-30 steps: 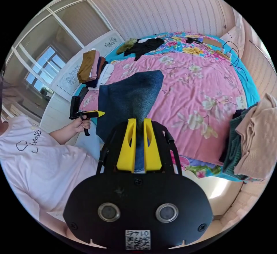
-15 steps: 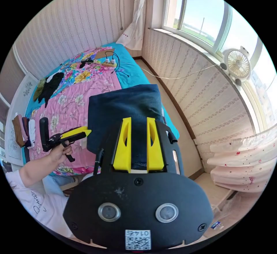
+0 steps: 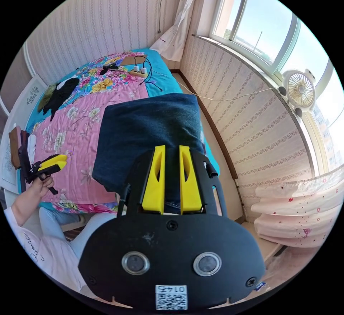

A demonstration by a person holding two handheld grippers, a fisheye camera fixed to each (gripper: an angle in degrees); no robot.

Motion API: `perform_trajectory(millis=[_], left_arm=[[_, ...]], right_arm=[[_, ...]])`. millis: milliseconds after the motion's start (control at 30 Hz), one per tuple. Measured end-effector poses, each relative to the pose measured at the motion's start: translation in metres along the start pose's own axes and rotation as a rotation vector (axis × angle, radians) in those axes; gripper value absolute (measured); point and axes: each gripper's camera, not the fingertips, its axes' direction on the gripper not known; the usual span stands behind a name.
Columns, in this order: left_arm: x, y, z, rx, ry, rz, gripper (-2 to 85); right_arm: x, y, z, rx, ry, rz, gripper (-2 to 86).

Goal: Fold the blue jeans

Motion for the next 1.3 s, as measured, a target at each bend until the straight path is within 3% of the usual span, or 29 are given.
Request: perform_trajectory(millis=[233,400,500,667,867,1100,1300], left_arm=[[-0.008,0.120,-0.131,0.040,-0.182,-0.036,6.6],[-0.017,0.221,-0.234,0.144,-0.278,-0.221,6.5],[-0.023,0.278,-0.292,0.218,-0.400,-0.340,6.4],[-0.023,0.374,-0.398,0.343,-0.635,-0.503,6.7],[-0.017,0.516,-0.531,0.464,-0.920,-0.743,7.1],[-0.062,0.644,-0.642,0.533,-1.030,-1.012,6.5],[-0.121,0.670,-0.690,0.562,-1.036,-0.993,7.1]], right_arm=[[-0.055,0.038,0.004,0.089,0.031,0.013,9.7],[-0.115,0.082,0.015,0.190,-0.140,-0.004,10.7],[-0.196,0.113,0.047,0.191,-0.250,-0.166,10.3],[-0.389,0.157,0.144,-0.052,-0.503,-0.525,10.7],[-0.627,0.194,0.190,-0.220,-0.767,-0.930,10.5],[-0.874,0.237,0.196,-0.226,-0.804,-1.358,9.4],[-1.059,0.271,0.215,-0.203,-0.761,-1.539,9.4]])
